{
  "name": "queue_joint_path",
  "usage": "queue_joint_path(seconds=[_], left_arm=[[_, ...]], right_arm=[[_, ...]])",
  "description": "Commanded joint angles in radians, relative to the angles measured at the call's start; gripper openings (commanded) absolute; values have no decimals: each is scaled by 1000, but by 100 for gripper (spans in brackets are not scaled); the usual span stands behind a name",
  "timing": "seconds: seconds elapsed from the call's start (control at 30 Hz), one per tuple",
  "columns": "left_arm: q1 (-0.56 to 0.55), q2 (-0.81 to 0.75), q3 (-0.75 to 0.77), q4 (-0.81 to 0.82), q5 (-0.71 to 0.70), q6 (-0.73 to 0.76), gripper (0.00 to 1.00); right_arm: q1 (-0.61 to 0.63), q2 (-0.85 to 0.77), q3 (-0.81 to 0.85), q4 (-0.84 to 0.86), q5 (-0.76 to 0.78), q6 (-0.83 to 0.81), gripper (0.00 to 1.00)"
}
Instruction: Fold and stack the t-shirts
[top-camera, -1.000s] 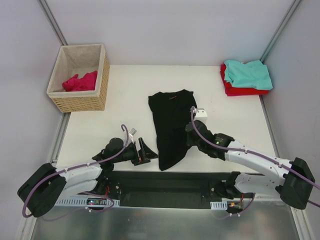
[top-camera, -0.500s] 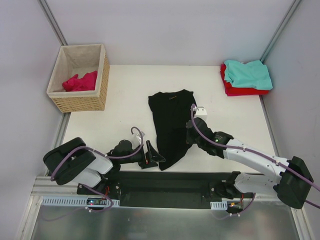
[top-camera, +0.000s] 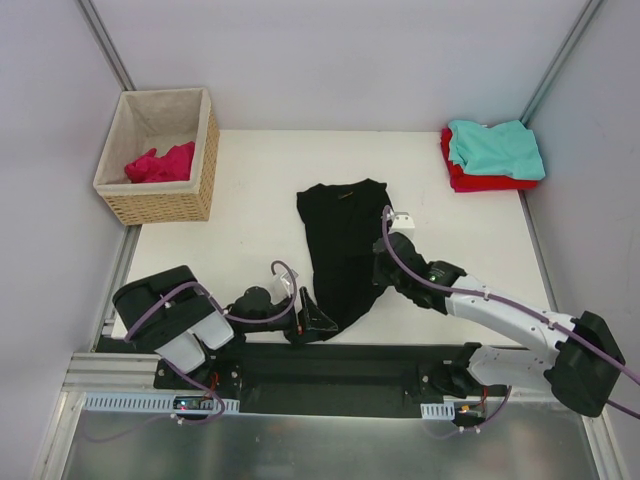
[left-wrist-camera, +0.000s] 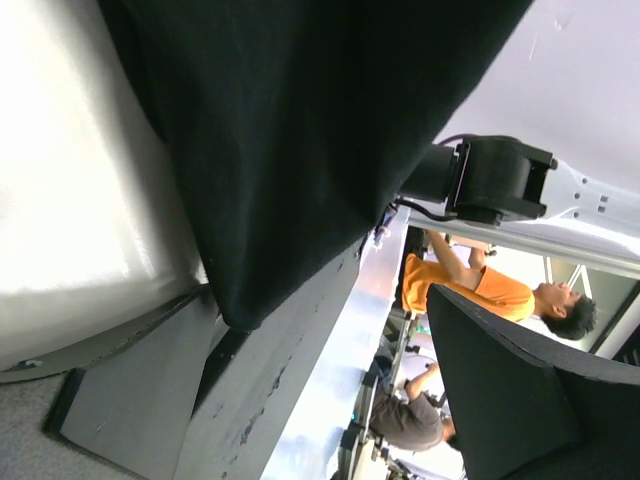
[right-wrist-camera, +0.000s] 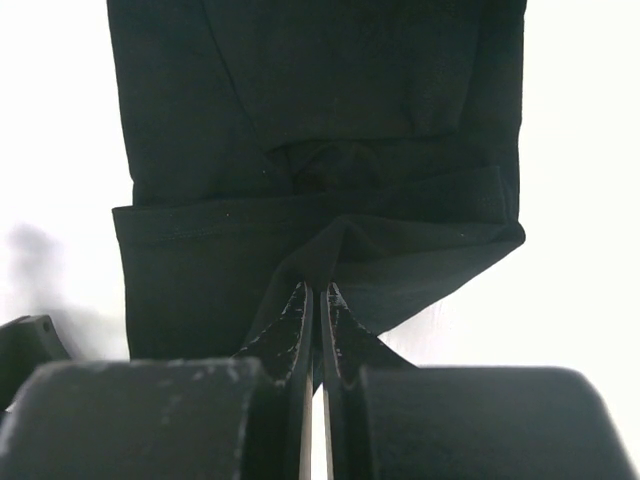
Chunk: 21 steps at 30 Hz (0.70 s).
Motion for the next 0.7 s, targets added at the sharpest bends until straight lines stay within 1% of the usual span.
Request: queue_joint_path(seconds=[0.0,0.17,0.37,0.47,0.5,0.57,0.6,0.63,0.67], left_arm=[[-41,40,-72,20,-54,-17,87],[-67,82,-99,109,-82,-52,85],[-67,120,-127,176,-103,-69,81],[-64,132,-143,202,-122,-75,73],[-62,137,-147,206,-125,-77,67],[-61,152,-165,242,-136,-85,60],[-59,154,-176,259,-143,-89,55],[-56,157,-187,285,-165,-91,44],[-48,157,-205,296,-168,-92,39]], right_arm=[[-15,28,36,48,-1,-17,1],[-26,59,46,63,-20,-18,1],[-26,55,32,73,-23,-10,1],[-28,39,23,73,-21,-8,1],[-28,36,19,71,-17,-7,1],[-28,30,16,70,-15,-5,1],[-26,28,16,70,-15,-4,1],[-28,25,10,70,-15,-4,1],[-26,22,6,70,-14,-2,1]])
